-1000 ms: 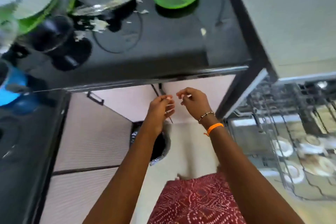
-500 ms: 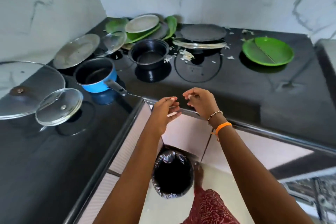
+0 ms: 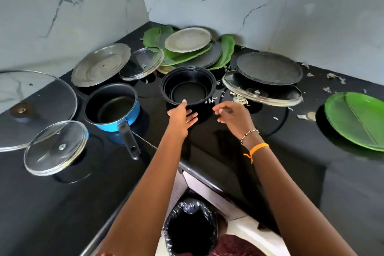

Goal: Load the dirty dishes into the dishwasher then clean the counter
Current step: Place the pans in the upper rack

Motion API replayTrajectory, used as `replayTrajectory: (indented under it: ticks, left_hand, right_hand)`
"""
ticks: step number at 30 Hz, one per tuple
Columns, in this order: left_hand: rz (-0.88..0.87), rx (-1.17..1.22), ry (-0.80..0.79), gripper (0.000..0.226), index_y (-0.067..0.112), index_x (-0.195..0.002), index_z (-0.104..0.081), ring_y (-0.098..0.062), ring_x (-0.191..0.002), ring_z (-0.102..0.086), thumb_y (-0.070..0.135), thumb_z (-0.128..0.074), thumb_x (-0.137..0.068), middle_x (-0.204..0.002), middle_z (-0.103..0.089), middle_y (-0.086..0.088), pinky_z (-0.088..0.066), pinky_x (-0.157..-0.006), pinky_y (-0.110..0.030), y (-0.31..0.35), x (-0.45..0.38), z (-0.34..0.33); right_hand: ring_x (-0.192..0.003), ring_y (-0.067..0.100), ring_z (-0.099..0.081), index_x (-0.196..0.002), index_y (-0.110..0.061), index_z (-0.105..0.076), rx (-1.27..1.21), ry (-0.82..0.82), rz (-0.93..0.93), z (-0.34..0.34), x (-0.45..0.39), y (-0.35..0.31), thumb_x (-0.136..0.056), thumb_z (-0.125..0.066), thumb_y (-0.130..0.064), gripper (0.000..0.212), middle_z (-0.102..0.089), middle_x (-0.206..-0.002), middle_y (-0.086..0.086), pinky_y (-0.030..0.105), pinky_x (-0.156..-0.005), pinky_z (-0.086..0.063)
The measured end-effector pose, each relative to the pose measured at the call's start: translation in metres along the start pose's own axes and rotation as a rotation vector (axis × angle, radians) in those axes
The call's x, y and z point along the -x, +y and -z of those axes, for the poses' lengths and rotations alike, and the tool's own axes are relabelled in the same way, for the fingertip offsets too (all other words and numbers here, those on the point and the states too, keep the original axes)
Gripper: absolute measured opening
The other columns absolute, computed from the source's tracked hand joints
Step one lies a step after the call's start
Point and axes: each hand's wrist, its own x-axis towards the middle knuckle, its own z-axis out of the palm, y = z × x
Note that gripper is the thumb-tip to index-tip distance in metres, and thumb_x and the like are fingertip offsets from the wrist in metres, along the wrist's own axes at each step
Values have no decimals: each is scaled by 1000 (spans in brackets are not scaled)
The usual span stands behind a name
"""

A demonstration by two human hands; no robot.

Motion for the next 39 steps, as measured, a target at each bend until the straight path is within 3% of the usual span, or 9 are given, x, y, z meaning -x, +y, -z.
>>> replayTrajectory:
  ticks: [4, 12, 17, 20, 23, 27, 32, 35, 39]
  left_hand:
    - [-145, 14, 47, 5, 9, -89, -51, -19, -84, -60, 11, -52, -93, -86, -56, -4, -54, -76, -35, 8, -17, 1]
    - [-250, -37, 23, 18, 12, -72, -50, -11, -69, -58, 0, -50, -85, -70, -57, 0, -57, -63, -30, 9, 26, 28]
    - [-441, -7, 18, 7, 8, -82, -51, -19, -73, -61, 3, -54, -85, -78, -60, -12, -58, -70, -34, 29, 58, 48]
    - [-623, 23, 123, 21, 20, -59, -48, -24, -71, -52, 15, -65, -70, -72, -53, -12, -51, -71, -43, 53, 67, 79]
    - [-743, 33, 224, 42, 24, -43, -42, -18, -58, -44, 10, -68, -72, -54, -44, -4, -42, -62, -33, 73, 77, 124]
    - [-734, 104, 305, 47, 25, -46, -40, -10, -56, -46, 8, -69, -79, -59, -45, -1, -49, -66, -33, 86, 91, 179]
    - [-675, 141, 317, 40, 18, -57, -39, -10, -68, -57, 12, -69, -82, -65, -53, 0, -55, -76, -36, 83, 108, 214]
    - [-668, 114, 270, 39, 18, -58, -39, 1, -59, -57, 13, -70, -82, -63, -53, 5, -55, -76, -35, 77, 119, 221]
    - [-673, 111, 163, 37, 18, -62, -40, 2, -63, -59, 16, -71, -81, -66, -52, 6, -58, -76, -35, 66, 133, 218]
  right_hand:
    - [-47, 3, -52, -84, -14, -68, -5, -21, 50, -3, -19, -13, -90, -43, 1, 29, -60, -69, -3, 17, -57, -47]
    - [-45, 3, -48, -87, -12, -67, -65, -111, 277, -35, -35, -65, -90, -46, -1, 24, -60, -71, -3, 14, -50, -40]
    - [-54, -1, -51, -88, -12, -67, -71, 124, 407, -42, -26, -83, -88, -46, 0, 24, -58, -70, -15, 11, -56, -36]
    - [-58, 7, -49, -84, -18, -66, -115, 240, 430, -58, -12, -87, -84, -46, -3, 25, -59, -72, -14, 18, -59, -37]
    - [-65, 5, -52, -80, -20, -65, -59, 119, 314, -94, 2, -75, -81, -48, -8, 20, -62, -76, -10, 21, -66, -40]
    - [-68, 15, -55, -80, -22, -56, 72, -327, -98, -157, 30, -61, -79, -50, -40, 19, -60, -75, -1, 35, -69, -50]
    - [-46, 9, -53, -85, -8, -49, -645, -558, -576, -196, 58, -90, -98, -40, -16, 18, -55, -77, 9, 17, -40, -46]
    - [-33, 1, -34, -81, -10, -44, -656, -503, -470, -198, 65, -89, -99, -38, -12, 19, -44, -70, 5, 11, -32, -27]
    - [-35, 1, -32, -75, -12, -44, -506, -367, -188, -168, 90, -75, -97, -40, -7, 23, -44, -66, 4, 12, -32, -23]
